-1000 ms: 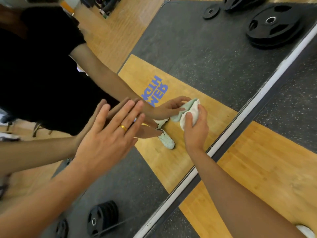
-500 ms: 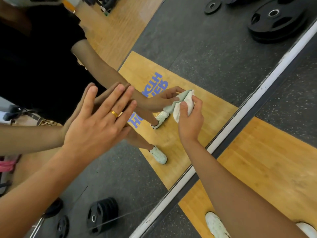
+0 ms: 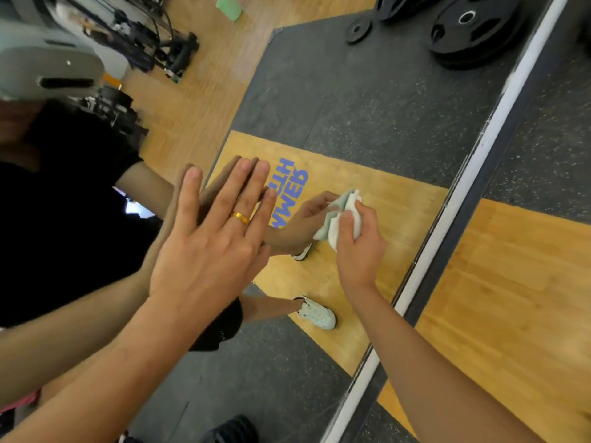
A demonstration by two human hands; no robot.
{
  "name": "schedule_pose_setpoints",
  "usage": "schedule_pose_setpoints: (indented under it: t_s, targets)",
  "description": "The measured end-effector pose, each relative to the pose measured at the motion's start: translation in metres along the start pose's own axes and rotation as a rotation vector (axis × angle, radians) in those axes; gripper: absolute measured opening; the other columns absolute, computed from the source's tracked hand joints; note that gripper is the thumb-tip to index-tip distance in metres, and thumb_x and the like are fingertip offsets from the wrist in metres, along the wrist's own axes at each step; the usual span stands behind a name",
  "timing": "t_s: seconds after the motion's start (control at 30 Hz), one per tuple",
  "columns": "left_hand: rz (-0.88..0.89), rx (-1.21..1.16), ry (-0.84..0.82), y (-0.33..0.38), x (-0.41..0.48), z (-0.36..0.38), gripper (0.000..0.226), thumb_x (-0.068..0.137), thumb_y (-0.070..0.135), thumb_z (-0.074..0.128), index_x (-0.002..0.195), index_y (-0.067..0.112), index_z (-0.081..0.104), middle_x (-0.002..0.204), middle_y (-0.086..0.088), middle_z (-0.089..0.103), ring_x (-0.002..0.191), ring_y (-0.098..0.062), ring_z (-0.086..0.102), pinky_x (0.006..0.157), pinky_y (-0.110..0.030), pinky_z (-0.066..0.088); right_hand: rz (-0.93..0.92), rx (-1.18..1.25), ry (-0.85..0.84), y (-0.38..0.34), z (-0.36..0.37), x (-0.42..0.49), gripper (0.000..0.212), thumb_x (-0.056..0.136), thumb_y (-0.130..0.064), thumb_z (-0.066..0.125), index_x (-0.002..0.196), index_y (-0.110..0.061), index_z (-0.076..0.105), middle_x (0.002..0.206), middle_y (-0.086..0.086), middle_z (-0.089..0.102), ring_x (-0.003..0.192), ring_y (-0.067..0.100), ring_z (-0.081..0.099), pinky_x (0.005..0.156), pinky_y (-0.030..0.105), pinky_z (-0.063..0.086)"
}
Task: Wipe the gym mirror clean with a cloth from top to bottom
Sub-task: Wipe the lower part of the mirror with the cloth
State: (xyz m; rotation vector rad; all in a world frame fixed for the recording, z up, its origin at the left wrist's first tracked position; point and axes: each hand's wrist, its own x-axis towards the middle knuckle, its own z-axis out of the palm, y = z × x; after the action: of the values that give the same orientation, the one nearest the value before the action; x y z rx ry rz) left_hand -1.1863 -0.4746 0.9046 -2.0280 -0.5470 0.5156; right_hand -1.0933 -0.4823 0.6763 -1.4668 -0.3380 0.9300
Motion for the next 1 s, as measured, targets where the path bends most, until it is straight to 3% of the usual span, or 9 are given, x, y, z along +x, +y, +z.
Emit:
schedule_pose_setpoints:
  t_s: [0.1,0.2,0.4,0.5,0.6,0.77,0.9,1.0]
  targets:
    - [-0.002,-0.031,0.023,-0.001,0.001,0.001,0.059,0.107,0.039,0.039,0.155,0.005,0.04,0.169,-0.02,0.016,0.157,-0.034,0.017,0.122,-0.065,-0.004,-0.119,0.063,-0.079,-0.017,0.009,-0.02,0.02,0.105,-0.034,0.057,0.122,-0.024,0.06,0.095,-0.008,0.068,0.084,0.011,0.065,0.07,0.034,0.054]
    - [-0.017,-0.03,0.038,0.001,0.001,0.001,0.057,0.108,0.039,0.036,0.152,0.004,0.043,0.168,-0.02,0.019,0.156,-0.035,0.018,0.122,-0.066,-0.004,-0.226,0.016,-0.139,-0.012,0.008,-0.032,0.019,0.106,-0.037,0.056,0.124,-0.034,0.058,0.105,-0.01,0.069,0.091,0.014,0.067,0.075,0.03,0.054]
    - [-0.014,-0.055,0.042,0.001,0.001,0.002,0.058,0.108,0.037,0.027,0.154,0.003,0.036,0.169,-0.022,0.014,0.157,-0.036,0.015,0.121,-0.067,-0.004,0.053,-0.021,0.019,-0.001,0.005,-0.018,0.028,0.106,-0.034,0.054,0.128,-0.018,0.06,0.098,-0.002,0.067,0.092,0.022,0.067,0.074,0.037,0.053]
    - [-0.038,-0.091,0.074,0.002,0.001,0.003,0.058,0.109,0.035,0.021,0.151,0.002,0.042,0.167,-0.022,0.021,0.156,-0.036,0.02,0.122,-0.066,-0.002,-0.12,0.024,-0.092,-0.009,0.011,-0.047,0.028,0.105,-0.037,0.054,0.128,-0.023,0.059,0.1,-0.002,0.07,0.086,0.014,0.066,0.07,0.03,0.053]
    - [-0.037,-0.1,0.076,0.002,0.0,0.005,0.059,0.109,0.036,0.019,0.152,0.003,0.042,0.167,-0.022,0.02,0.157,-0.036,0.018,0.122,-0.067,-0.001,-0.284,-0.081,-0.165,0.002,0.007,-0.057,0.028,0.105,-0.041,0.054,0.128,-0.027,0.06,0.103,-0.004,0.071,0.084,0.015,0.066,0.067,0.028,0.051]
    - [-0.021,-0.063,0.063,0.003,-0.001,0.006,0.056,0.107,0.034,0.027,0.152,0.004,0.041,0.169,-0.022,0.016,0.157,-0.035,0.014,0.122,-0.067,-0.001,0.003,-0.087,-0.008,0.016,0.001,-0.034,0.031,0.107,-0.034,0.052,0.133,-0.021,0.062,0.102,-0.004,0.07,0.093,0.02,0.068,0.073,0.032,0.053]
    - [-0.027,-0.072,0.078,0.003,0.001,0.007,0.062,0.109,0.048,0.03,0.151,0.005,0.046,0.167,-0.021,0.021,0.157,-0.035,0.017,0.122,-0.067,0.002,-0.213,-0.014,-0.095,-0.002,0.023,-0.083,0.035,0.107,-0.041,0.05,0.135,-0.023,0.061,0.113,-0.004,0.071,0.098,0.016,0.068,0.079,0.03,0.054]
    - [-0.008,-0.069,0.054,0.003,0.0,0.006,0.066,0.109,0.046,0.016,0.152,0.004,0.041,0.168,-0.022,0.017,0.157,-0.037,0.014,0.121,-0.068,-0.002,-0.25,-0.074,-0.066,0.02,0.024,-0.094,0.041,0.106,-0.044,0.047,0.135,-0.019,0.063,0.124,0.0,0.071,0.106,0.02,0.069,0.085,0.037,0.057]
